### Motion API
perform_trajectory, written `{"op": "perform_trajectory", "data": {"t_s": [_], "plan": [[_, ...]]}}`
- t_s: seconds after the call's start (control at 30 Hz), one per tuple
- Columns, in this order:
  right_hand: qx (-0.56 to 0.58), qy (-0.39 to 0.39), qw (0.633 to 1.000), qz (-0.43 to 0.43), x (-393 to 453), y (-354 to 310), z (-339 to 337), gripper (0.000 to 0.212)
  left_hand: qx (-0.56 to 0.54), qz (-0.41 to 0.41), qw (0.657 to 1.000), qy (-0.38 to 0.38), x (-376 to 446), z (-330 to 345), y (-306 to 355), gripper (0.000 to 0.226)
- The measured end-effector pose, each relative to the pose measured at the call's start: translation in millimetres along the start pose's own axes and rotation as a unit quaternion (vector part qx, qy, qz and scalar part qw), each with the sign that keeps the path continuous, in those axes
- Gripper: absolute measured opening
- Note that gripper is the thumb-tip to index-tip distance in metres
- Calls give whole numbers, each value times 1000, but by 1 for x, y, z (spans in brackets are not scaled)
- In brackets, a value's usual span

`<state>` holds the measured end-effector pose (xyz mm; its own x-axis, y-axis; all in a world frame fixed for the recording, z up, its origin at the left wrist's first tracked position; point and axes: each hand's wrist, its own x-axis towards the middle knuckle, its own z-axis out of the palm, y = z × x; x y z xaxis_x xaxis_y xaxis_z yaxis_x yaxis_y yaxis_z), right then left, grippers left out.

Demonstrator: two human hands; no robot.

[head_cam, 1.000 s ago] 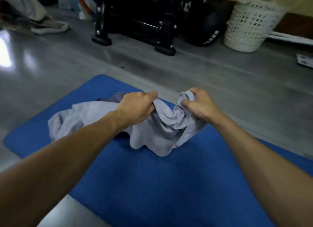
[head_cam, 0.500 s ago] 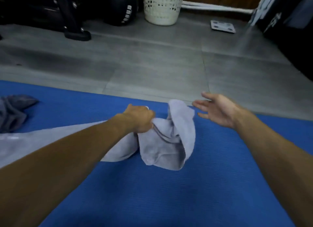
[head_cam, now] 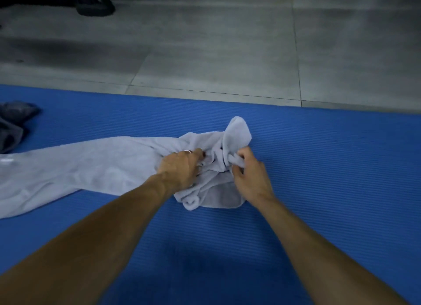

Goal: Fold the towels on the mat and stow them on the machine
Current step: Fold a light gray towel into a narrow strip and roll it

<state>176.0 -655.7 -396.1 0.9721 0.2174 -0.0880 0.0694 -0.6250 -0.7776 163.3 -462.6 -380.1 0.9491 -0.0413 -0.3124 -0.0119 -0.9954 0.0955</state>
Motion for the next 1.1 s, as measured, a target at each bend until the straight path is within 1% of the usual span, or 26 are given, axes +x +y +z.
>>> {"op": "perform_trajectory", "data": {"t_s": [0.07,0.13,0.2,0.27,0.33,0.4,0.43,0.47,0.5,0.57,0.6,0.63,0.67,0.7,0.73,0.77,0.8,0.83,0.9,0.93,0.97,1.0,1.07,1.1], "plan": [[92,60,993,46,-1,-6,-18,9,-26,14,999,33,0,-5,18,35],[130,135,980,67,-4,1,-55,11,-29,42,996,72,6,-16,46,33],[84,190,975,74,-14,17,-104,12,-44,70,991,108,14,-29,83,27],[15,228,969,92,-36,37,-155,13,-101,111,982,117,18,-37,129,21],[-22,266,955,129,-68,59,-200,14,-133,169,969,121,15,-39,181,19],[-40,296,937,180,-105,78,-233,11,-157,223,956,104,6,-32,228,20],[-53,298,929,212,-123,88,-244,13,-161,250,951,79,1,-24,246,22],[-63,280,924,254,-142,98,-252,18,-150,280,947,43,-5,-15,261,25],[-75,236,921,300,-159,108,-257,23,-124,309,943,-4,-11,-5,270,26],[-120,67,911,389,-184,121,-259,29,-84,349,928,-97,-22,11,278,27],[-148,4,898,415,-191,127,-258,33,-84,358,924,-109,-25,17,276,30],[-169,4,888,427,-191,132,-258,42,-95,358,925,-88,-25,21,273,32],[-182,57,884,427,-187,136,-258,50,-102,348,931,-37,-23,22,271,30],[-193,139,879,414,-178,140,-259,53,-101,327,939,27,-19,21,268,28],[-194,197,877,392,-166,144,-260,48,-90,297,947,78,-13,19,265,26],[-186,222,882,373,-151,149,-260,38,-69,265,956,106,-6,18,262,28],[-179,213,889,363,-136,155,-259,29,-38,234,966,106,2,19,259,36],[-185,179,896,362,-122,161,-257,29,-5,206,975,87,10,22,256,45],[-219,91,901,364,-101,174,-251,44,23,164,986,28,21,27,249,60],[-248,49,898,360,-95,179,-248,51,31,148,988,7,23,30,248,62],[-279,17,892,355,-92,182,-245,53,42,140,989,3,24,34,247,59],[-309,6,887,344,-89,186,-243,49,57,142,988,14,23,35,247,50],[-334,26,887,318,-81,187,-246,28,68,155,985,42,22,33,250,30],[-319,52,895,309,-76,185,-251,22,47,153,986,44,24,30,251,25]]}}
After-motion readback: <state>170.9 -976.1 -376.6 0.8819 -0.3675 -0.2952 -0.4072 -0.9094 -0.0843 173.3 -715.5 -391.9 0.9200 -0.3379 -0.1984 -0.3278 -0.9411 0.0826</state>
